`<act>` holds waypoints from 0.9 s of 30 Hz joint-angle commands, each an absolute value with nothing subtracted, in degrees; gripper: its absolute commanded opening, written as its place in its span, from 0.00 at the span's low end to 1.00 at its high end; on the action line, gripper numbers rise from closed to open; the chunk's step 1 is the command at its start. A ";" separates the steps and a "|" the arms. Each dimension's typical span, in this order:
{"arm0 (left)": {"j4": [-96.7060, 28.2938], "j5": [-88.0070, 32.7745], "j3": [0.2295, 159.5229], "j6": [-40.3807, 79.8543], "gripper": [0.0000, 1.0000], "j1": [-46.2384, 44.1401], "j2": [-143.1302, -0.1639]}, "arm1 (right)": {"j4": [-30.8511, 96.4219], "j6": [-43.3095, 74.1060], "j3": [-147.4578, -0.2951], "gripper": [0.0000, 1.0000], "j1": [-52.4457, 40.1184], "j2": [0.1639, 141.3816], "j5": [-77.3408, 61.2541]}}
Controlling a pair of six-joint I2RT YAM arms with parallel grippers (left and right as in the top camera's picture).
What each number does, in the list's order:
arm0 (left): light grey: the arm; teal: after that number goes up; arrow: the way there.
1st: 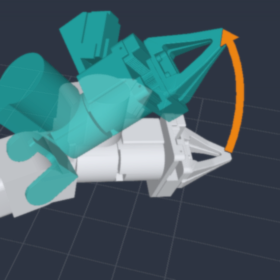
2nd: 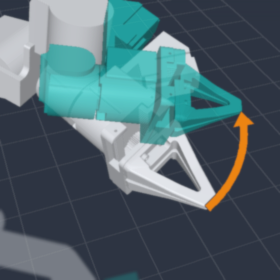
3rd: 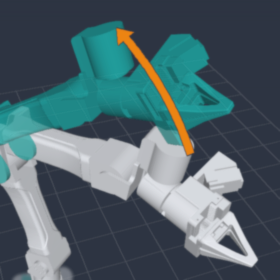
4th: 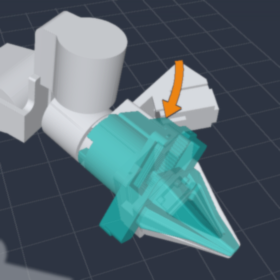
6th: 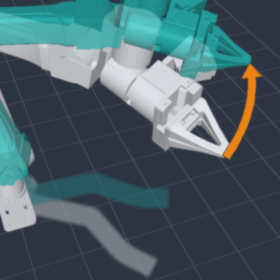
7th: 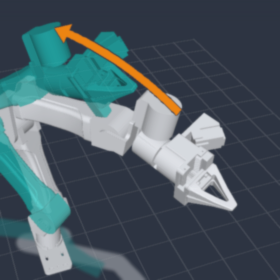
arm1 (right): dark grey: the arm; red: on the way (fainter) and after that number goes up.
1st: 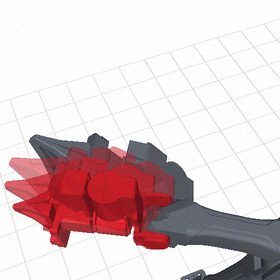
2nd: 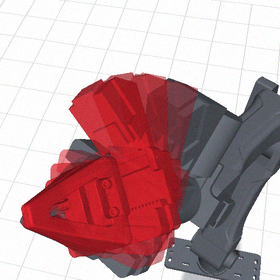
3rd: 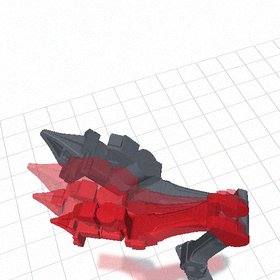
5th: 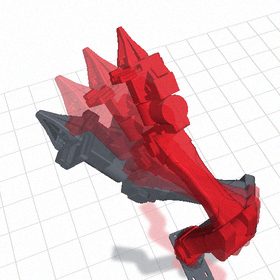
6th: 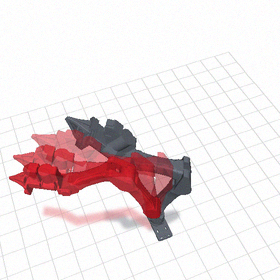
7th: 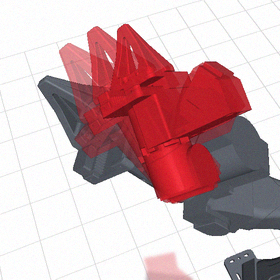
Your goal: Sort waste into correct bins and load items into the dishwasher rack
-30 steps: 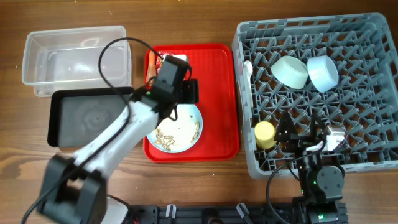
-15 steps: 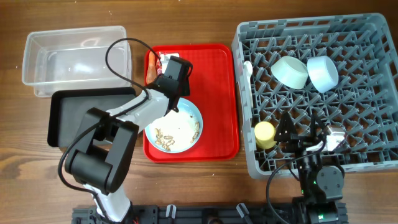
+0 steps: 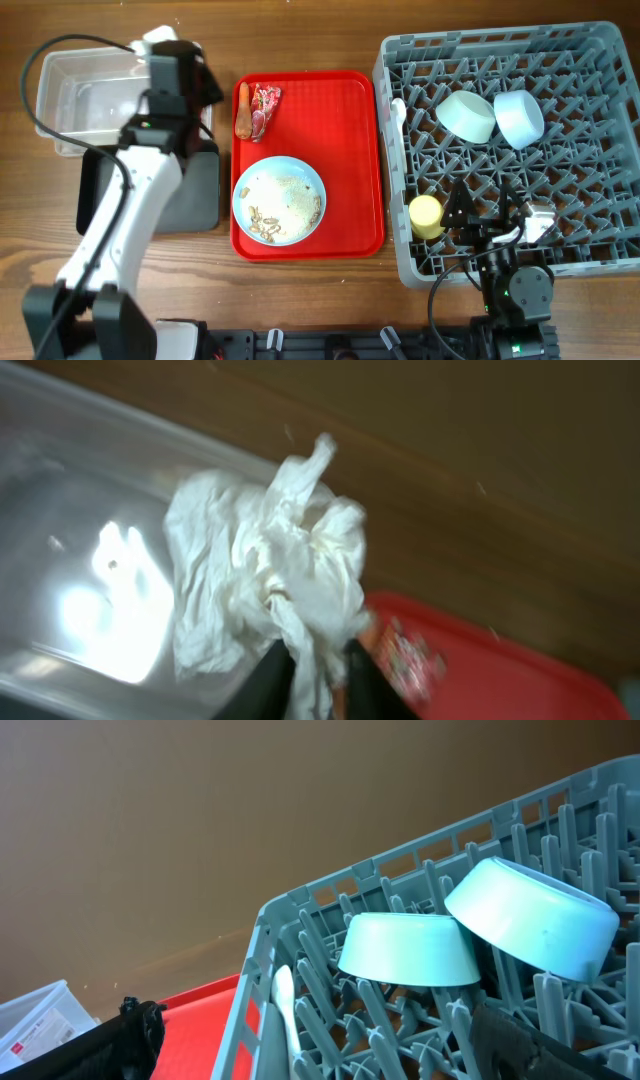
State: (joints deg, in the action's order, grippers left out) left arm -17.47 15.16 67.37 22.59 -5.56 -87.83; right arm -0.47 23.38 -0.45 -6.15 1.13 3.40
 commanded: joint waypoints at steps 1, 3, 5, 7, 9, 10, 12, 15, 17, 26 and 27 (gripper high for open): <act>-12.93 14.61 67.48 19.97 0.61 0.73 -96.20 | -0.71 24.18 -0.30 1.00 -5.80 0.93 2.48; -13.15 10.61 67.59 19.66 0.68 1.39 -97.41 | -0.71 24.18 -0.30 1.00 -5.80 0.93 2.50; -14.46 3.66 67.81 18.96 0.74 -0.27 -96.05 | -0.71 24.21 -0.32 1.00 -5.80 0.93 2.48; -15.79 -2.00 67.83 14.41 0.73 -3.86 -94.59 | -0.71 24.18 -0.30 1.00 -5.80 0.93 2.48; -18.57 -0.38 67.81 10.31 0.70 -9.17 -94.56 | -0.71 24.18 -0.30 1.00 -5.80 0.93 2.48; -19.57 2.66 67.70 9.30 0.68 -11.64 -95.37 | -0.71 24.18 -0.30 1.00 -5.80 0.93 2.48; -18.94 11.55 67.57 9.34 0.67 -16.45 -99.18 | -0.71 24.21 -0.30 1.00 -5.80 0.93 2.48; -14.83 12.47 67.57 9.19 0.61 -18.17 -104.66 | -0.71 24.18 -0.30 1.00 -5.80 0.93 2.48; -11.79 11.18 67.57 9.17 0.61 -18.26 -109.30 | -0.71 24.18 -0.30 1.00 -5.80 0.93 2.48; -6.04 8.38 67.59 6.17 0.21 -18.55 -116.05 | -0.73 24.18 -0.32 1.00 -5.80 1.02 2.48; -5.74 8.38 67.61 6.17 0.12 -18.65 -115.87 | -0.71 24.18 -0.30 1.00 -5.80 1.02 2.48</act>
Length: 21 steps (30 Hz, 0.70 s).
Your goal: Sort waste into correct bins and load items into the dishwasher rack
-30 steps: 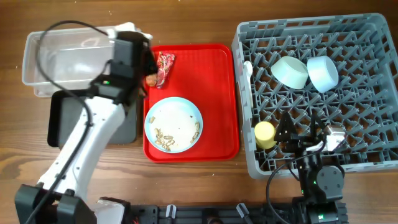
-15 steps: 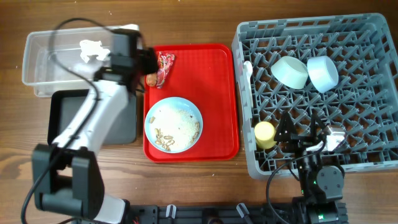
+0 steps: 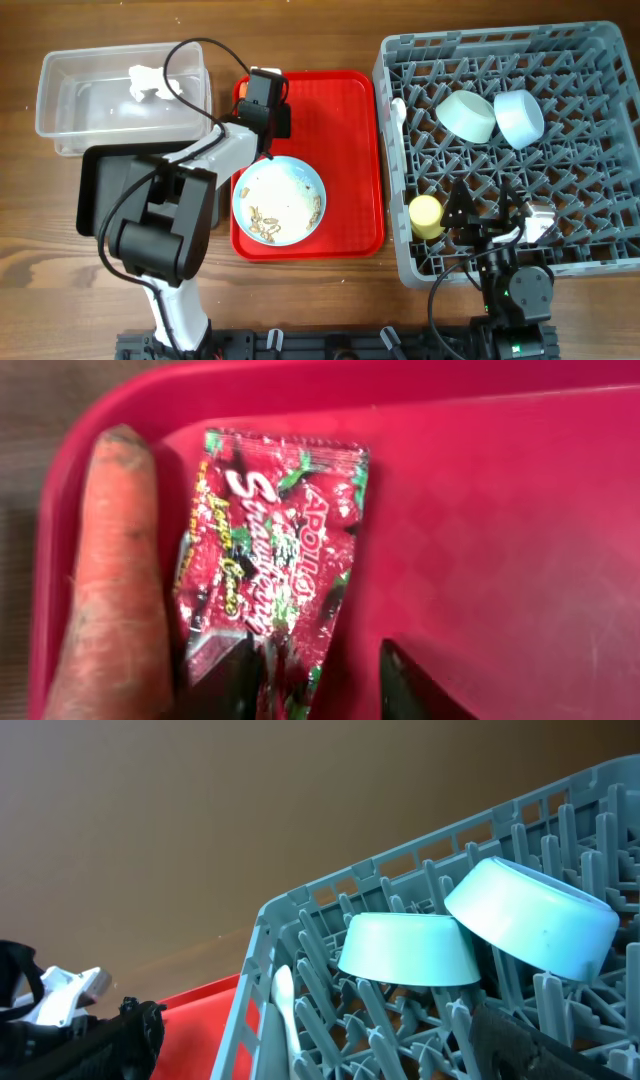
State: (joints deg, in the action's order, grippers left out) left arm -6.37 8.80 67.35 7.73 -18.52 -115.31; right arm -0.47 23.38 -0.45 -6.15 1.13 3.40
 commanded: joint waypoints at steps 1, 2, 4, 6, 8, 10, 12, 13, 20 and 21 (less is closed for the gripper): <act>-5.76 8.38 67.77 6.17 0.04 -18.79 -115.52 | -0.71 24.18 -0.30 1.00 -5.80 1.02 2.48; -6.61 8.34 68.03 6.20 0.04 -19.03 -114.28 | -0.71 24.16 -0.30 1.00 -5.80 1.02 2.48; -8.88 7.55 68.38 6.20 0.04 -19.40 -110.67 | -0.71 24.21 -0.30 1.00 -5.80 1.02 2.48; -11.11 7.11 68.38 6.22 0.04 -19.66 -104.99 | -0.71 24.21 -0.30 1.00 -5.80 1.02 2.48; -13.21 7.14 68.38 6.26 0.04 -19.59 -99.96 | -0.71 24.18 -0.30 1.00 -5.80 1.02 2.48; -15.14 7.38 68.38 6.50 0.04 -18.13 -94.15 | -0.71 24.18 -0.30 1.00 -5.80 1.02 2.48; -15.81 10.90 68.38 8.19 0.04 -15.25 -91.18 | -0.71 24.18 -0.30 1.00 -5.80 1.02 2.48; -15.57 12.80 68.38 8.16 0.04 -13.10 -90.87 | -0.71 24.18 -0.30 1.00 -5.80 1.02 2.48; -3.97 12.34 68.38 11.16 1.00 1.17 -100.25 | -0.71 24.18 -0.30 1.00 -5.80 1.02 2.48; -4.16 10.28 68.38 11.14 1.00 1.17 -100.22 | -0.71 24.18 -0.30 1.00 -5.80 1.02 2.48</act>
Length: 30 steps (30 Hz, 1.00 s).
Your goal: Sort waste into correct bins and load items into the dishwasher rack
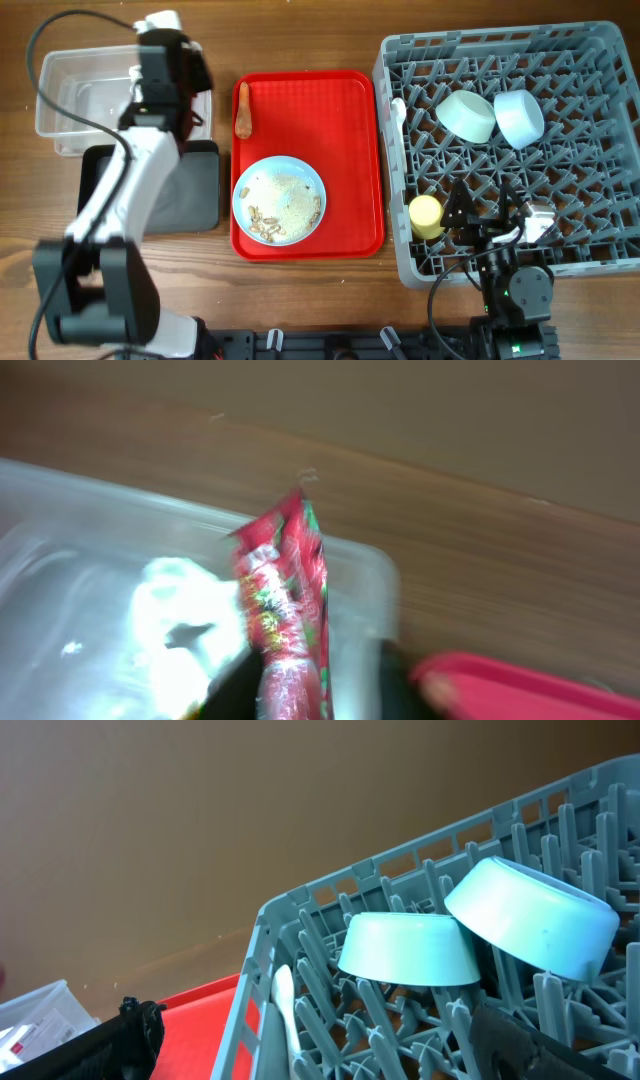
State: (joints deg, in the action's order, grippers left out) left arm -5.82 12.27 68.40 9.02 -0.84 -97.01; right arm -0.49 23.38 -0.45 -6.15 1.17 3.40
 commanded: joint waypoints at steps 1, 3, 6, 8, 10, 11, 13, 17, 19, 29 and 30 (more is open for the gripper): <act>-5.74 6.24 68.40 11.14 1.00 0.45 -98.91 | -0.71 24.18 -0.30 1.00 -5.80 1.02 2.48; -11.14 0.36 68.40 11.14 1.00 -3.07 -95.61 | -0.71 24.18 -0.30 1.00 -5.80 1.02 2.48; -16.71 2.20 68.36 11.14 1.00 -9.72 -95.53 | -0.71 24.18 -0.32 1.00 -5.80 1.02 2.48; -17.45 6.42 68.27 11.14 1.00 -13.43 -98.13 | -0.71 24.18 -0.30 1.00 -5.80 1.02 2.48; -16.58 10.70 68.27 11.18 0.92 -15.46 -102.96 | -0.71 24.16 -0.30 1.00 -5.80 1.02 2.48; -16.01 11.31 68.27 11.29 0.83 -15.59 -105.34 | -0.71 24.18 -0.30 1.00 -5.80 1.02 2.48; -15.22 13.85 68.27 14.55 0.72 -15.31 -109.71 | -0.71 24.18 -0.30 1.00 -5.80 1.02 2.48; -14.20 15.97 68.27 16.99 0.64 -14.33 -114.17 | -0.71 24.18 -0.30 1.00 -5.80 1.02 2.48; -14.15 15.92 68.27 16.99 0.51 -14.24 -115.33 | -0.71 24.18 -0.30 1.00 -5.80 1.02 2.48; -14.28 9.45 68.29 17.21 0.10 -15.31 -103.61 | -0.71 24.18 -0.30 1.00 -5.80 1.02 2.48; -16.25 9.45 68.29 17.21 0.08 -15.44 -101.34 | -0.71 24.18 -0.30 1.00 -5.80 1.02 2.48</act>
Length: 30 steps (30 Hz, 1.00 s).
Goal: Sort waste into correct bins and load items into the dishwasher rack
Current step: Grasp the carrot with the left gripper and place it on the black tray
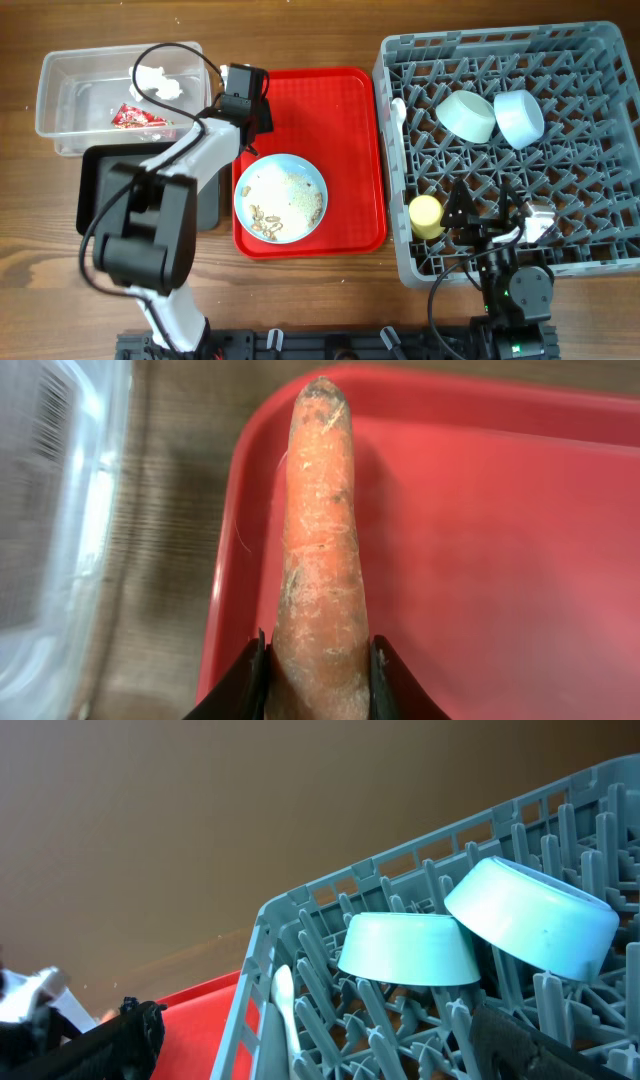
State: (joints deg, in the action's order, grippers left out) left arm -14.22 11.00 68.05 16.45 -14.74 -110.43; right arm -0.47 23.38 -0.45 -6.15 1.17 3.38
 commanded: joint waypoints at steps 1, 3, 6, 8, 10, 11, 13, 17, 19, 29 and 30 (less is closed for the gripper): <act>-19.64 9.52 68.29 17.26 0.05 -15.42 -98.80 | -0.71 24.18 -0.32 1.00 -5.80 1.02 2.48; -31.03 12.47 68.29 22.70 0.04 -14.37 -93.36 | -0.71 24.16 -0.30 1.00 -5.80 1.02 2.48; -46.96 14.00 68.27 27.83 0.04 -10.85 -88.53 | -0.71 24.18 -0.32 1.00 -5.80 1.02 2.48; -54.61 14.02 68.25 29.26 0.04 -7.35 -87.68 | -0.71 24.18 -0.30 1.00 -5.80 1.02 2.48; -57.60 13.96 67.02 31.35 0.04 -3.66 -87.72 | -0.71 24.21 -0.30 1.00 -5.80 1.02 2.48; -57.71 13.54 65.52 33.87 0.04 -1.34 -87.72 | -0.71 24.18 -0.30 1.00 -5.80 1.02 2.48; -56.34 13.10 62.37 39.07 0.04 2.72 -87.77 | -0.71 24.18 -0.32 1.00 -5.80 1.02 2.48; -48.80 9.13 56.93 53.30 0.35 8.56 -87.77 | -0.71 24.18 -0.30 1.00 -5.80 1.02 2.48; -46.98 4.86 56.93 54.30 1.00 9.13 -87.74 | -0.71 24.18 -0.30 1.00 -5.80 1.02 2.48; -43.72 -7.46 60.66 32.67 0.95 -15.27 -83.37 | -0.71 24.16 -0.30 1.00 -5.80 1.02 2.48; -42.83 -7.03 60.66 28.32 0.89 -20.27 -84.07 | -0.71 24.18 -0.30 1.00 -5.80 1.02 2.48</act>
